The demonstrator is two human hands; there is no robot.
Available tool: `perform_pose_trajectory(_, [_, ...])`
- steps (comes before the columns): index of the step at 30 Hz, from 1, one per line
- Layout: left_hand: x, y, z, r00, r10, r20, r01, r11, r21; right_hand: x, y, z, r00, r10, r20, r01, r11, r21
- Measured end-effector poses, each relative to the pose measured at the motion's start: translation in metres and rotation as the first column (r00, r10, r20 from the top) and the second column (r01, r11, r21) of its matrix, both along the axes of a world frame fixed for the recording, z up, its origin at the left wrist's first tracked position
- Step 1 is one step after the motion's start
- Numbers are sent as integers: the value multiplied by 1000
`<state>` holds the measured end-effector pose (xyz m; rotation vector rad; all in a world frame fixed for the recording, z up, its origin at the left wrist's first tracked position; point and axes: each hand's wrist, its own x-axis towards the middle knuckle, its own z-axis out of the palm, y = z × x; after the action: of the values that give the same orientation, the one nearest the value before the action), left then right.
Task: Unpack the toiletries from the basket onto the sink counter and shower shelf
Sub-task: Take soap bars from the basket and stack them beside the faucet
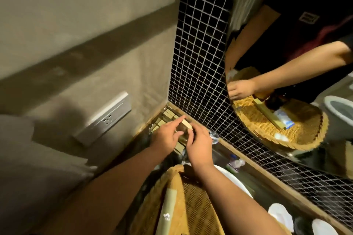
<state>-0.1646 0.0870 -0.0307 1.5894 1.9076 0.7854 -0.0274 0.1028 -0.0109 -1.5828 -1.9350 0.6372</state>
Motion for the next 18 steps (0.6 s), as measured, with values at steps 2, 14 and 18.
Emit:
perform_pose_trajectory(2, [-4,13,-4,1000,15,-24,-16,1000,-20,-9,15,-13,999,-31,-15,31,999,-35])
perform_pose_trajectory(14, [-16,48,-62,941,-62,-332,-47,949,-311,-40,68,-54,999,47,12,-42,967,-250])
perform_pose_trajectory(18, [-19,45,-73,920,-114,-374,-24,939,-344,-39,79,-70,999,-44,18,47,931,-361])
